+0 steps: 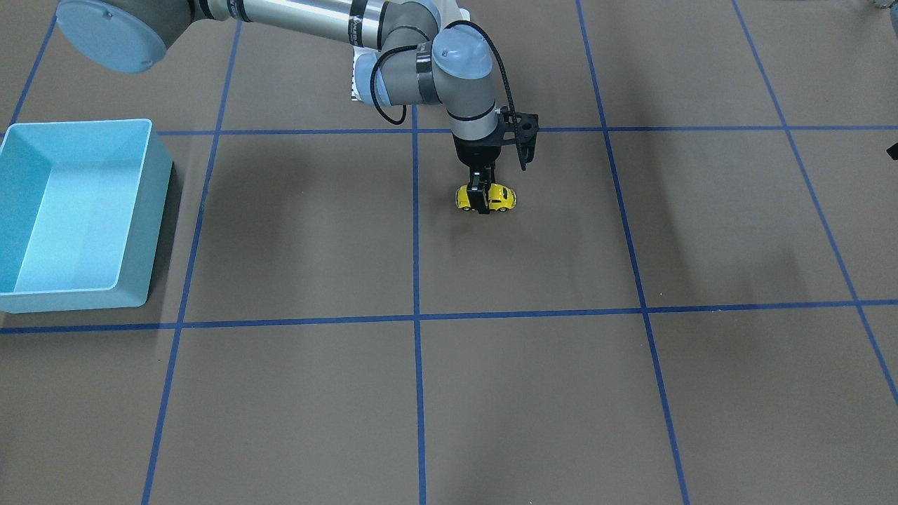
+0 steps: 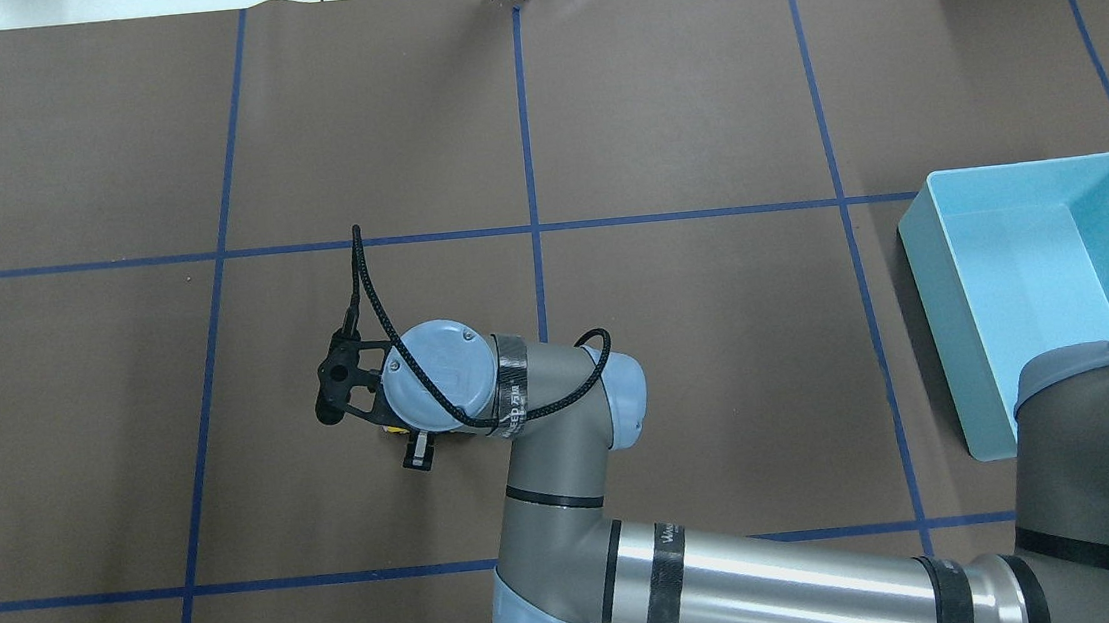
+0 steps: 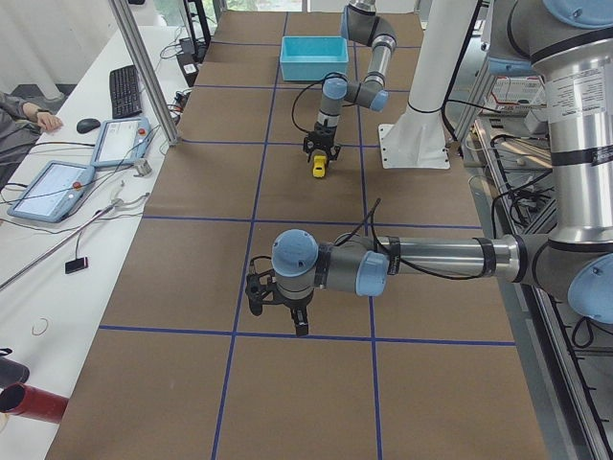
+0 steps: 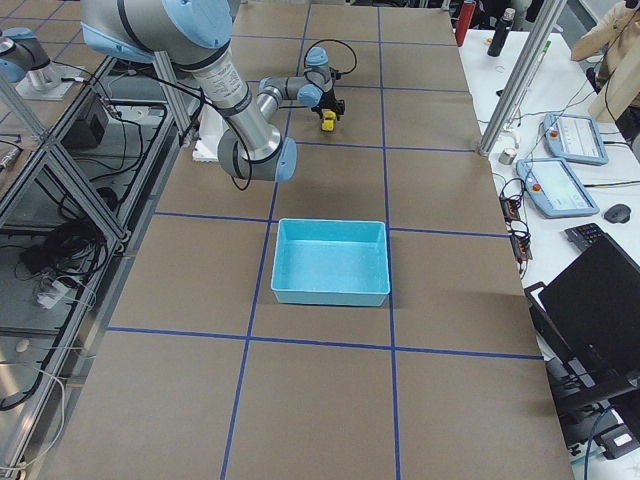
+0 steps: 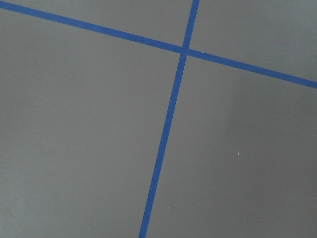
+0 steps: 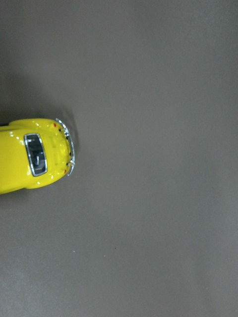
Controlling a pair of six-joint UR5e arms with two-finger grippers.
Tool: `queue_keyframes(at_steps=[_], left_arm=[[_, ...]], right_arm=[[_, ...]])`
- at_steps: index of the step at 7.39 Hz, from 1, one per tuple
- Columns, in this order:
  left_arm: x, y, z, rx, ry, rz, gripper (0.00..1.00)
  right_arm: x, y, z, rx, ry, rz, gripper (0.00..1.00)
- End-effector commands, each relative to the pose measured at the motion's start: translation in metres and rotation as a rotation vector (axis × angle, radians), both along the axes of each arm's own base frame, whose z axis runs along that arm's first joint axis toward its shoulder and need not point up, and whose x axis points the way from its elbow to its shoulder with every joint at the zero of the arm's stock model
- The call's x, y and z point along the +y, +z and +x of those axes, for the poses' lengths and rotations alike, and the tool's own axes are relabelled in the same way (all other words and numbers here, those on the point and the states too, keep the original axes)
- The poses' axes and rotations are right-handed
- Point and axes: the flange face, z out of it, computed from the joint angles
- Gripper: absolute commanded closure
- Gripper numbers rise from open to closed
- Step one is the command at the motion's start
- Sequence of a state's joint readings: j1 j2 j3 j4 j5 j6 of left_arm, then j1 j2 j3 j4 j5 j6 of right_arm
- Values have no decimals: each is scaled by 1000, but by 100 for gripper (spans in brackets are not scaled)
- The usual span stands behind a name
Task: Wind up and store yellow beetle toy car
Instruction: 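Close the right gripper on the yellow car and lift it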
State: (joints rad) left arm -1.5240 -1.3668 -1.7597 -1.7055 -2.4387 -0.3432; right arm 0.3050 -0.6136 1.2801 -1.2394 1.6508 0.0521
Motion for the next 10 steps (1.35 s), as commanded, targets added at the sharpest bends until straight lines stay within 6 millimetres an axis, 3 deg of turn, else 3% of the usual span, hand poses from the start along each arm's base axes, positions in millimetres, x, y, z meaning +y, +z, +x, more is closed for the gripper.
queue_keyframes(at_steps=[1, 2, 3, 4, 5, 6, 8, 9, 10], left_arm=[[0, -1, 0, 0, -1, 1, 0], [0, -1, 0, 2, -1, 1, 0], [0, -1, 0, 2, 1, 1, 0], [0, -2, 0, 2, -1, 3, 0], [0, -2, 0, 2, -1, 3, 0], [0, -3, 0, 2, 1, 4, 0], [0, -4, 0, 2, 1, 6, 0], [0, -4, 0, 2, -1, 7, 0], [0, -4, 0, 2, 1, 6, 0]], right_arm=[[6, 2, 0, -2, -7, 1, 77], [10, -6, 14, -23, -8, 5, 100], [16, -1, 31, -17, -8, 3, 100], [24, -18, 59, 15, -11, -10, 100], [36, -33, 102, 53, -6, -19, 100], [43, -18, 161, 63, 5, -28, 100], [36, 23, 273, 86, 39, -83, 100], [17, 43, 322, 119, 42, -161, 100], [16, 75, 361, 146, 56, -203, 100]])
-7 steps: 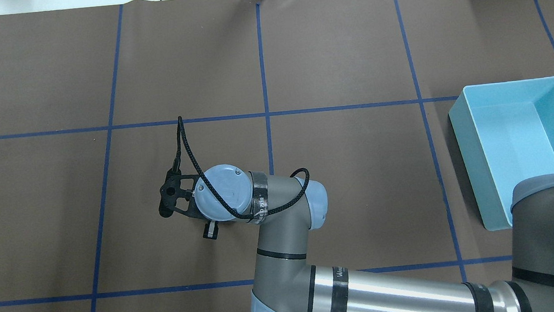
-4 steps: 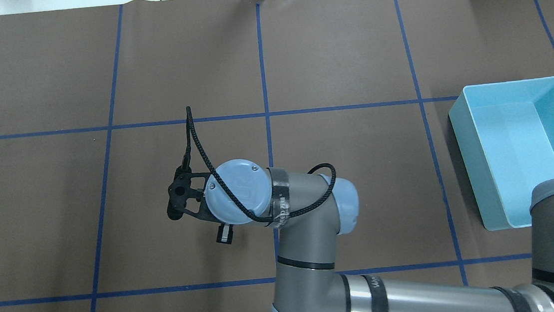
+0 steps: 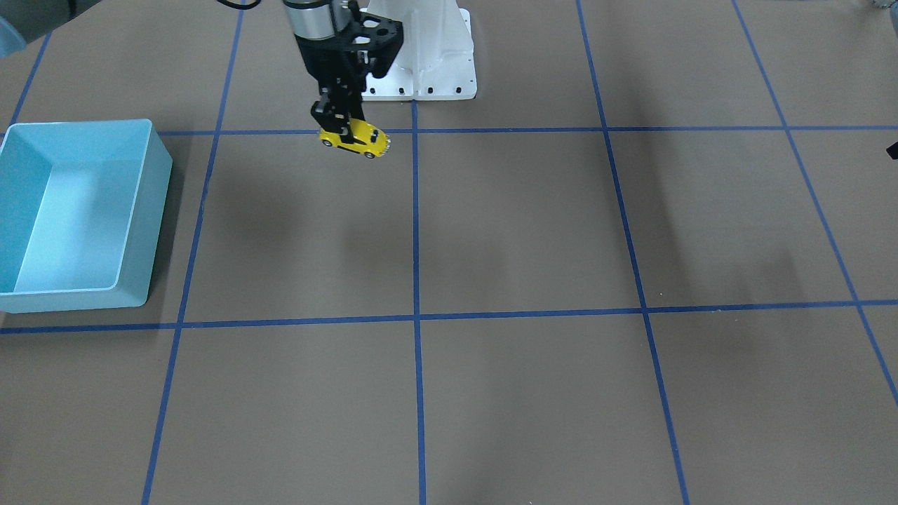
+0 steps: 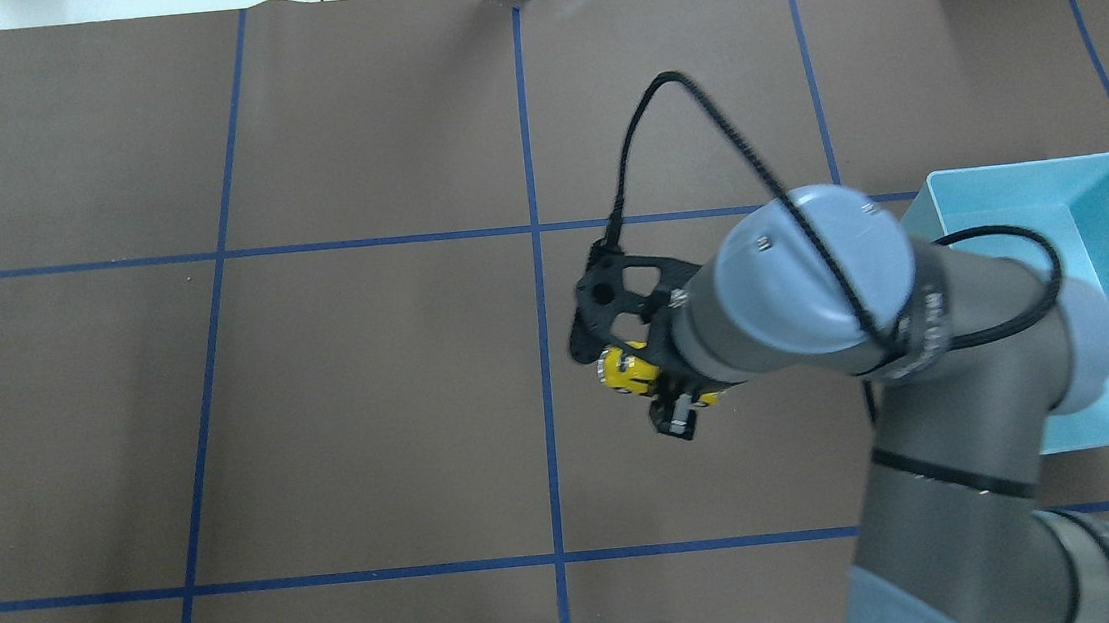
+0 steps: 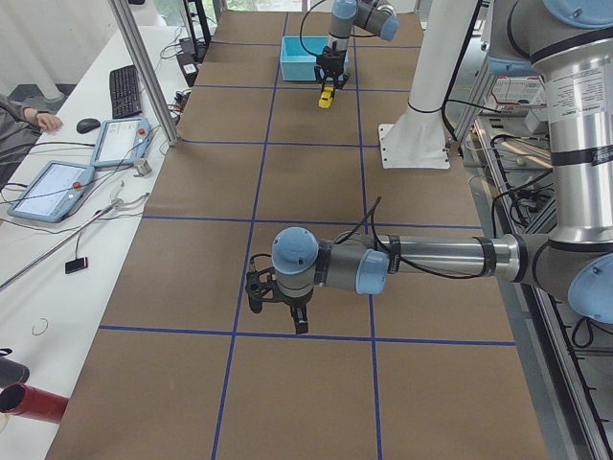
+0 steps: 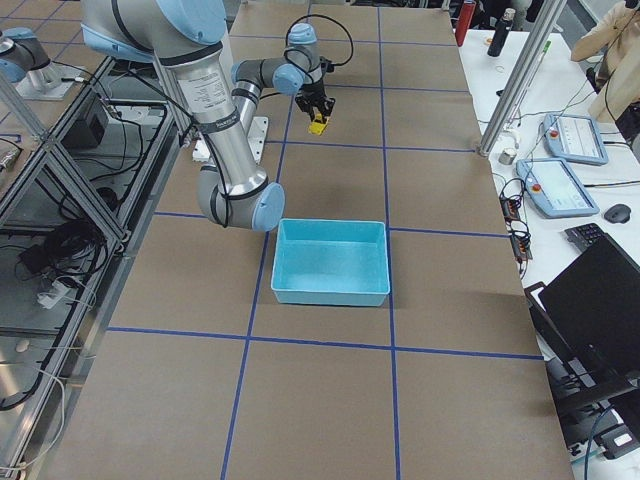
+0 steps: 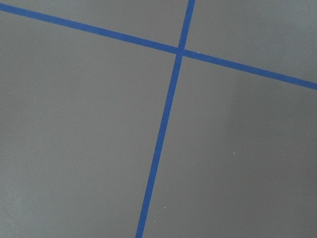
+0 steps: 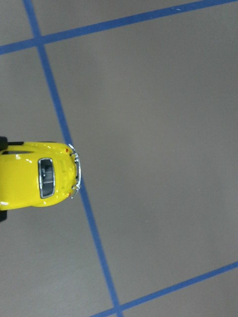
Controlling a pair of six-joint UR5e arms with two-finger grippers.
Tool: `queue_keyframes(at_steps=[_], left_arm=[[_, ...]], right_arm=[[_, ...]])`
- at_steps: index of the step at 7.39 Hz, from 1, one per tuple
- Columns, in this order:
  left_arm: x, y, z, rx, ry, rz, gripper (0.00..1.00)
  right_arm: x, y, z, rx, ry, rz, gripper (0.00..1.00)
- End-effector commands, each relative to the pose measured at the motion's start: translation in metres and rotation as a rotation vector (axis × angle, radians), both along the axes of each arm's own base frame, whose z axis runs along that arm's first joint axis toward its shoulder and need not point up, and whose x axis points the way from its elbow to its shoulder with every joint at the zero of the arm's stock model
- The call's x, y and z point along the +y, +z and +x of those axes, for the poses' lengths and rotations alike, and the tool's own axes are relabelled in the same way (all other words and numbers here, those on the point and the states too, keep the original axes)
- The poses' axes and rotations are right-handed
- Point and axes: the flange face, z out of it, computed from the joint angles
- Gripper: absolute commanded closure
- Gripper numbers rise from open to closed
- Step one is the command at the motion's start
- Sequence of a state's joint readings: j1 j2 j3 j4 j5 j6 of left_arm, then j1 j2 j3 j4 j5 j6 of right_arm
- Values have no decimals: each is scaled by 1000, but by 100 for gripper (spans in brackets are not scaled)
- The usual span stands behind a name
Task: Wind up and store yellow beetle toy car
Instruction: 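Carry the car into the light-blue bin with the right gripper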
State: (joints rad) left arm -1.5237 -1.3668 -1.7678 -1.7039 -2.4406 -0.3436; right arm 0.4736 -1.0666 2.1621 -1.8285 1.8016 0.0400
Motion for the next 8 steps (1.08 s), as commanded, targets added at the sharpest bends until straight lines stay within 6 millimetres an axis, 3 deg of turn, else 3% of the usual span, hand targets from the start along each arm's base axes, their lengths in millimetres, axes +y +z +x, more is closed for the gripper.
queue_keyframes(at_steps=[1, 2, 3, 4, 7, 8], left_arm=[[0, 0, 0, 0, 0, 0, 0], [0, -1, 0, 2, 1, 1, 0], [0, 0, 0, 2, 0, -2, 0], [0, 0, 0, 1, 0, -3, 0], [-1, -1, 1, 1, 1, -5, 0], [-1, -1, 2, 1, 2, -7, 0]], right_arm=[[3, 69, 95, 85, -11, -38, 100], [6, 95, 132, 127, -7, -31, 100], [8, 128, 154, 179, -16, -44, 100], [-7, 165, 182, 204, -26, -14, 100], [-44, 328, 262, 48, -59, -3, 100], [-46, 342, 280, 5, -57, -11, 100]])
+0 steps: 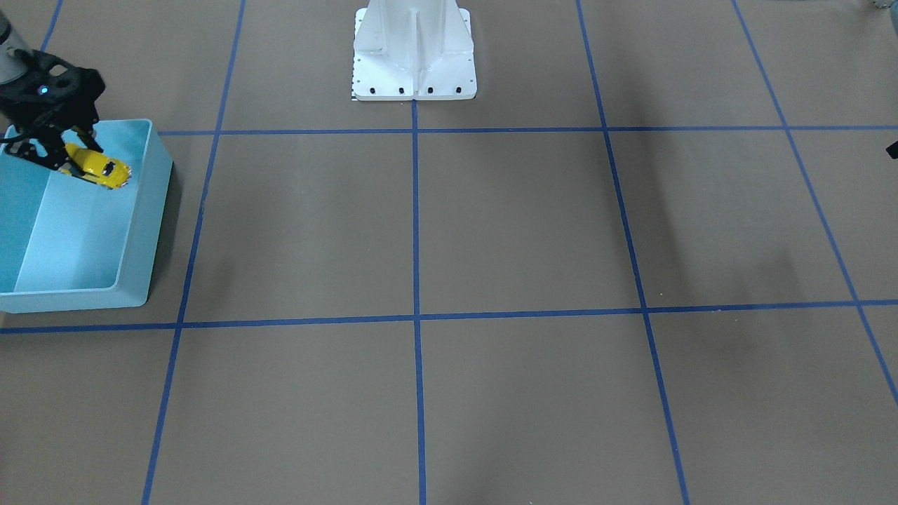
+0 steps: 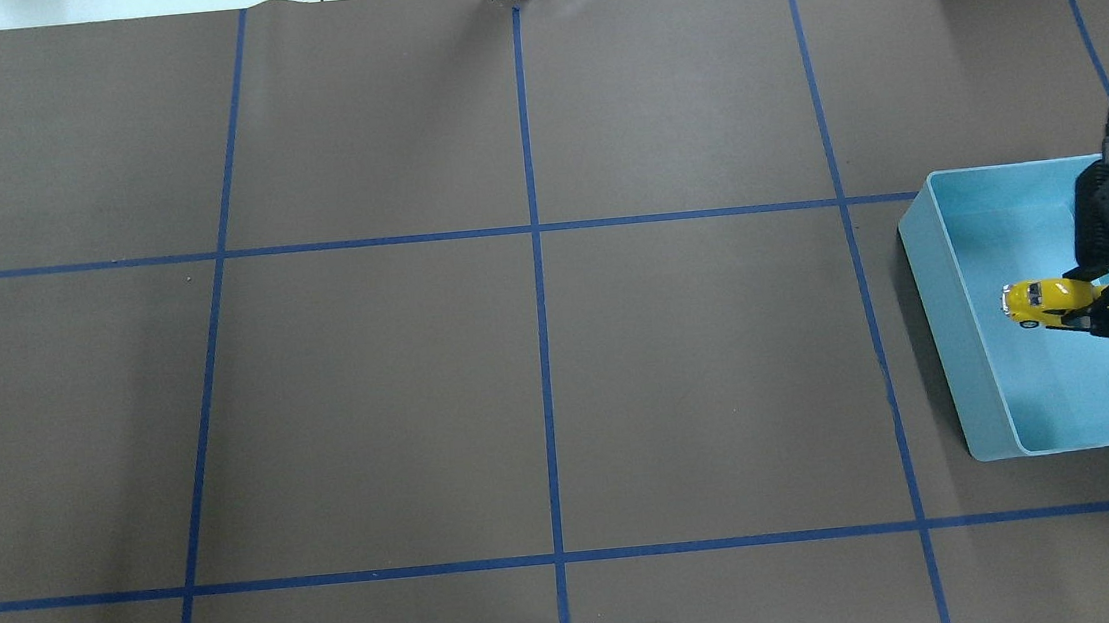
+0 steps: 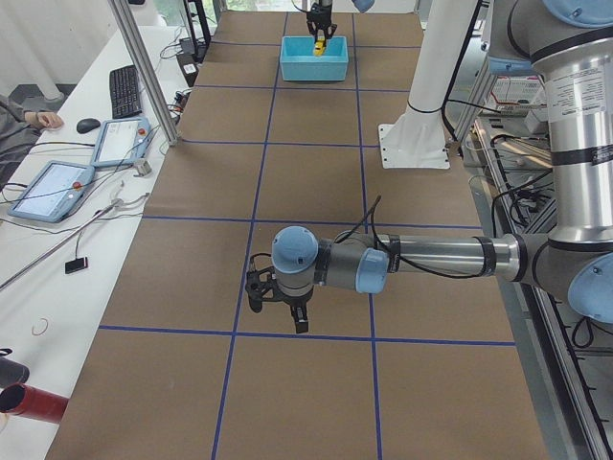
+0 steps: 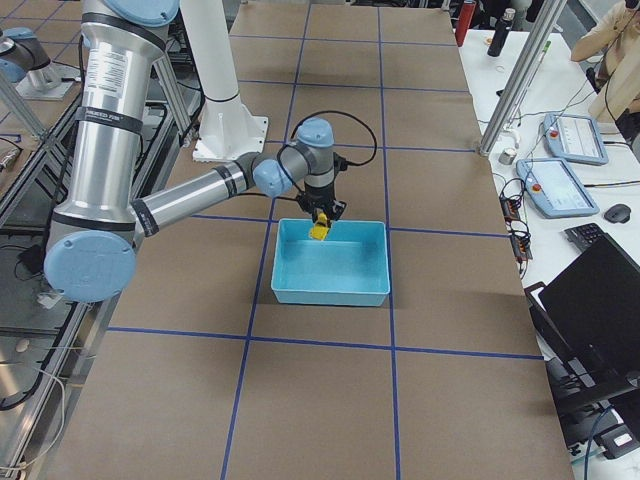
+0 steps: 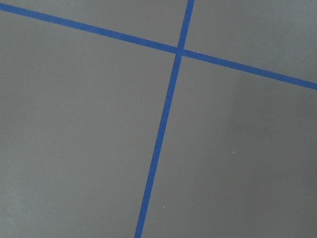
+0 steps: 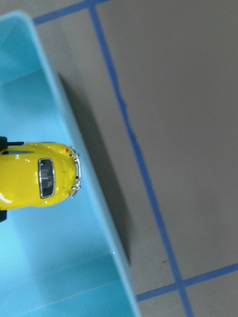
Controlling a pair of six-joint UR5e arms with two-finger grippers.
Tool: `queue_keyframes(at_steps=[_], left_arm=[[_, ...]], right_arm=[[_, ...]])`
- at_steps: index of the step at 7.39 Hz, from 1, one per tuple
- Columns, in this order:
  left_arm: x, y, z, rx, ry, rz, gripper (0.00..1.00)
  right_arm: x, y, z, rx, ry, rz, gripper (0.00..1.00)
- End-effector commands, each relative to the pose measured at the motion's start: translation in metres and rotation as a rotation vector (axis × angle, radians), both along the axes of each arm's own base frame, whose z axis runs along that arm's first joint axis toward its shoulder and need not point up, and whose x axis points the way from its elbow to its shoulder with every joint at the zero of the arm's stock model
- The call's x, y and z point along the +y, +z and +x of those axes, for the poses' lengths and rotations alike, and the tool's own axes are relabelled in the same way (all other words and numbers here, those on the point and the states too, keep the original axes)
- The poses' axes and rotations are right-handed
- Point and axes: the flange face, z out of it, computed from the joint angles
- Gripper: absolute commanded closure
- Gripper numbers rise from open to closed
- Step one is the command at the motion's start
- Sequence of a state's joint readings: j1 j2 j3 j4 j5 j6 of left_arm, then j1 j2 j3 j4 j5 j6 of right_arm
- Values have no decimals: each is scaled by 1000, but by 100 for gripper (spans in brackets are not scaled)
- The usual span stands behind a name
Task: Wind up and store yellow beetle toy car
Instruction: 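Carry the car into the light-blue bin with the right gripper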
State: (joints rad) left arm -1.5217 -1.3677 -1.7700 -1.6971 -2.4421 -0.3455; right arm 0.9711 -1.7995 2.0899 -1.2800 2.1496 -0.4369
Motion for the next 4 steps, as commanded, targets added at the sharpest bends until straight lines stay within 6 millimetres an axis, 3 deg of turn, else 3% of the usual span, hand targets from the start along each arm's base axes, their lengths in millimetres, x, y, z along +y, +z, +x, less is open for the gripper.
queue_keyframes(at_steps=[1, 4], left_arm=[[0, 0, 1, 0, 1, -2, 0], [0, 0, 1, 0, 2, -2, 0]], right_arm=[[0, 50, 33, -47, -20, 24, 100], [-31, 93, 12, -35, -67, 70, 100]])
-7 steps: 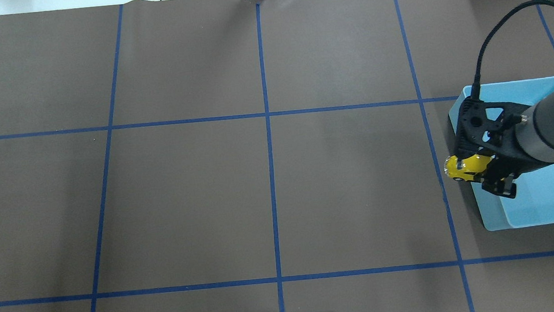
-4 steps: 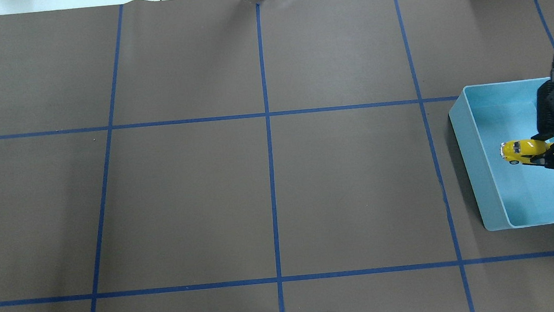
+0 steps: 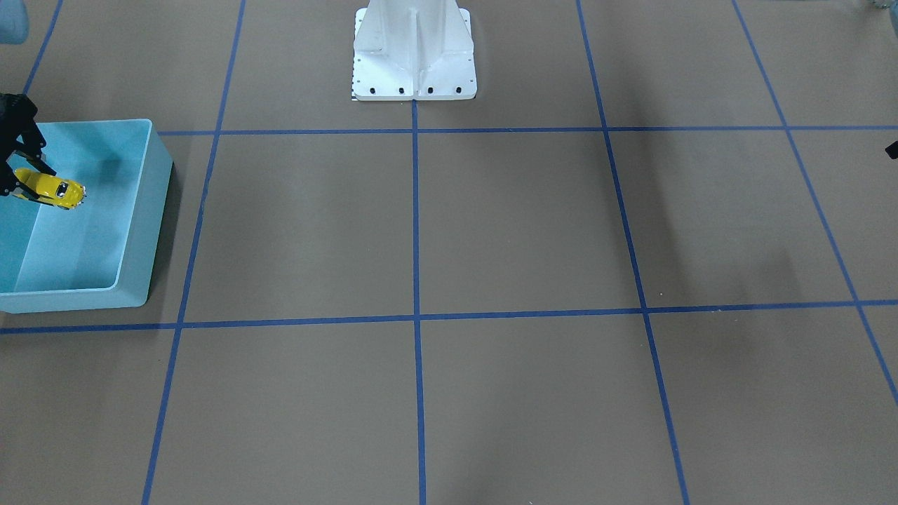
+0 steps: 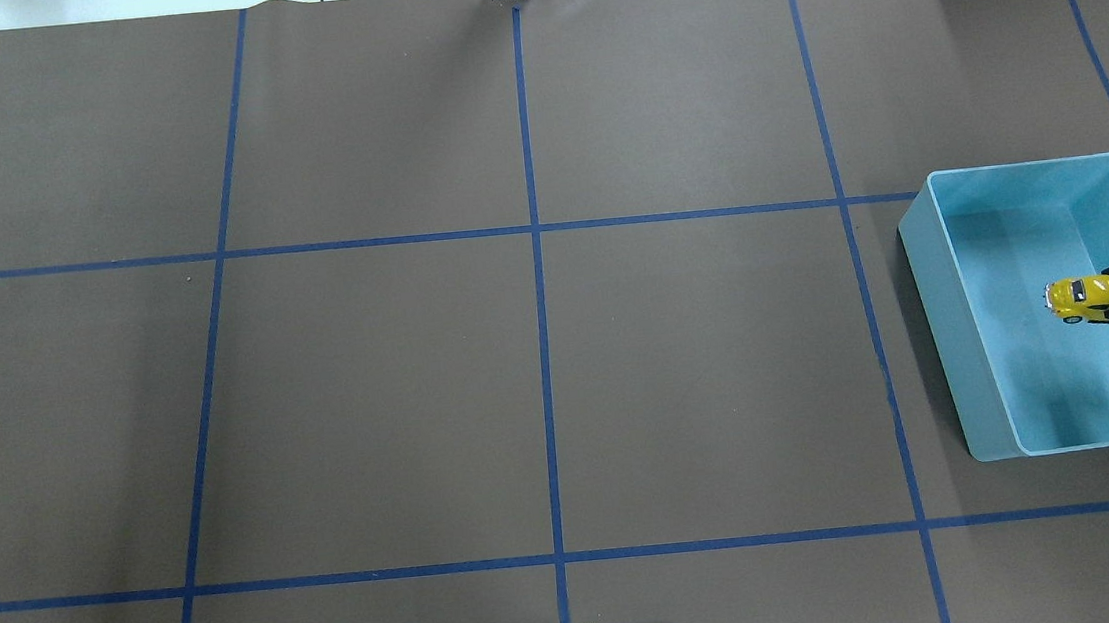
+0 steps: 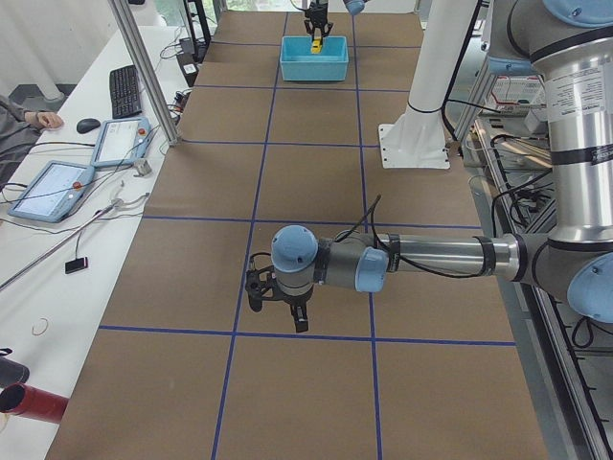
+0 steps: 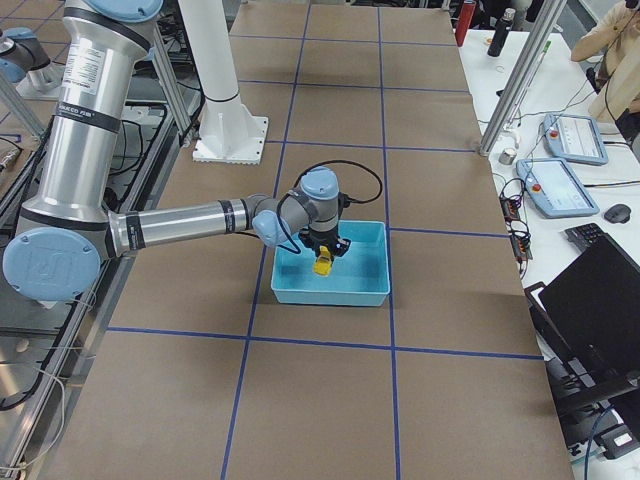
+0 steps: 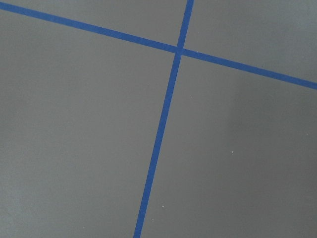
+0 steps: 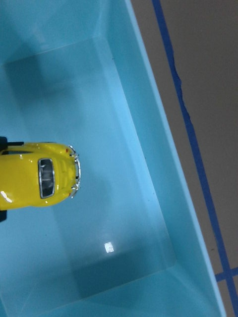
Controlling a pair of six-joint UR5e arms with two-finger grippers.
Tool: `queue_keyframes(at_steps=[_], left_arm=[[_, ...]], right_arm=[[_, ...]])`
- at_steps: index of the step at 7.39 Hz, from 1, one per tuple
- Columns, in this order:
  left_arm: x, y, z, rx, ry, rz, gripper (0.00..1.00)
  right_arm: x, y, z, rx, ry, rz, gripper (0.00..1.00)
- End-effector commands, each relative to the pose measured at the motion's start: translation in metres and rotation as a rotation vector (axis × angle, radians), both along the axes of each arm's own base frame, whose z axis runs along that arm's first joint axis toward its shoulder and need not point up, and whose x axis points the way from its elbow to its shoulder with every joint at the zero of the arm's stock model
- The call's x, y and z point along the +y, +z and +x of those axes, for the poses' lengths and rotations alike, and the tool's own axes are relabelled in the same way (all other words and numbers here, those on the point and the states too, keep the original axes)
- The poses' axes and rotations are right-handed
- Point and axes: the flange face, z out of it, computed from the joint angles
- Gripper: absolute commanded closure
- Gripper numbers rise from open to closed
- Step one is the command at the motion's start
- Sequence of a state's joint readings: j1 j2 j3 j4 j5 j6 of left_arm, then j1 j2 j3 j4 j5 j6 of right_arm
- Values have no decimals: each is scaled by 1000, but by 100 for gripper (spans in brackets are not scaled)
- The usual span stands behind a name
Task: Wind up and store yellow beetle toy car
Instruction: 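Carry the car into the light-blue bin with the right gripper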
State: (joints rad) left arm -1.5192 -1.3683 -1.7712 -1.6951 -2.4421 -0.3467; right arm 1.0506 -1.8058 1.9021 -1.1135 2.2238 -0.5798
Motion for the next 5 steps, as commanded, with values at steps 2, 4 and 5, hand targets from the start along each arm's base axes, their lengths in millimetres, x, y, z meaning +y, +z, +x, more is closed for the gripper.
queue_keyframes(at_steps=[2, 4, 5], left_arm=[[0, 0, 0, 0, 1, 1, 0], [0, 1, 1, 0, 2, -3, 0], [0, 1, 1, 0, 2, -3, 0]], right_arm=[[-23, 43, -22, -42, -15, 68, 100], [-15, 36, -42, -56, -51, 61, 100], [-15, 31, -56, -63, -68, 59, 98]])
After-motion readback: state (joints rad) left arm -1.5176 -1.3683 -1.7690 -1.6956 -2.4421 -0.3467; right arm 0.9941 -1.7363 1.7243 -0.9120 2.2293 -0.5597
